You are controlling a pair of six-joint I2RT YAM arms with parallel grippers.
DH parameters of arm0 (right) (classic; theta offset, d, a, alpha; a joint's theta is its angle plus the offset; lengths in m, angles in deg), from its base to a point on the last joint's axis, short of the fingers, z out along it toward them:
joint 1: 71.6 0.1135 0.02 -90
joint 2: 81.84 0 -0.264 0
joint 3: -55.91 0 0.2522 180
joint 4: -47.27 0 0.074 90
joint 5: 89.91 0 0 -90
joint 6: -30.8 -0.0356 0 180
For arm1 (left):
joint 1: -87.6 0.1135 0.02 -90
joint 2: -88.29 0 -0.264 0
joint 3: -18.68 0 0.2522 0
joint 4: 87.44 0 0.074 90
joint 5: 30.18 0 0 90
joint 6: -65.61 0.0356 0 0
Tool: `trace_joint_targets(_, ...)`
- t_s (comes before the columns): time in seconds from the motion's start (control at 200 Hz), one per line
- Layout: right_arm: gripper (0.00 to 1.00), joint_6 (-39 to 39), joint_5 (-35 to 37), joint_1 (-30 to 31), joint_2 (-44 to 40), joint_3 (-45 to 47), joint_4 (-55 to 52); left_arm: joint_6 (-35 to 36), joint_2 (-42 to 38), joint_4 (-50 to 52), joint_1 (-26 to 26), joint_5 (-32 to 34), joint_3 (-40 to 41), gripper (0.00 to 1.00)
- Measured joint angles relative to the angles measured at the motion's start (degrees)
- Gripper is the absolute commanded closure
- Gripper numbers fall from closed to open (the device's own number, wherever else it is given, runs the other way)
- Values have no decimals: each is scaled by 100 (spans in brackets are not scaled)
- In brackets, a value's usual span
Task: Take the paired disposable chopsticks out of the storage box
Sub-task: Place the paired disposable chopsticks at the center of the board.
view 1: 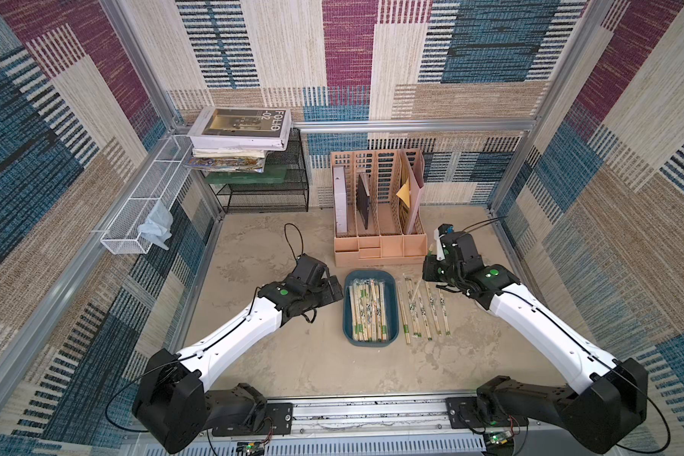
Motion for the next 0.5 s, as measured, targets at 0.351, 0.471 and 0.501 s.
trace_joint_targets(0.351,89,459,72,-1029,-63,562,-107,0,7,-20,0,-35,-4,1)
trace_joint_targets(0.471,89,590,140,-1047,101,573,-164,0,48,-46,0,-68,-4,1)
trace_joint_targets(0.501,89,616,144,-1049,127,573,-170,0,59,-50,0,-107,-4,1)
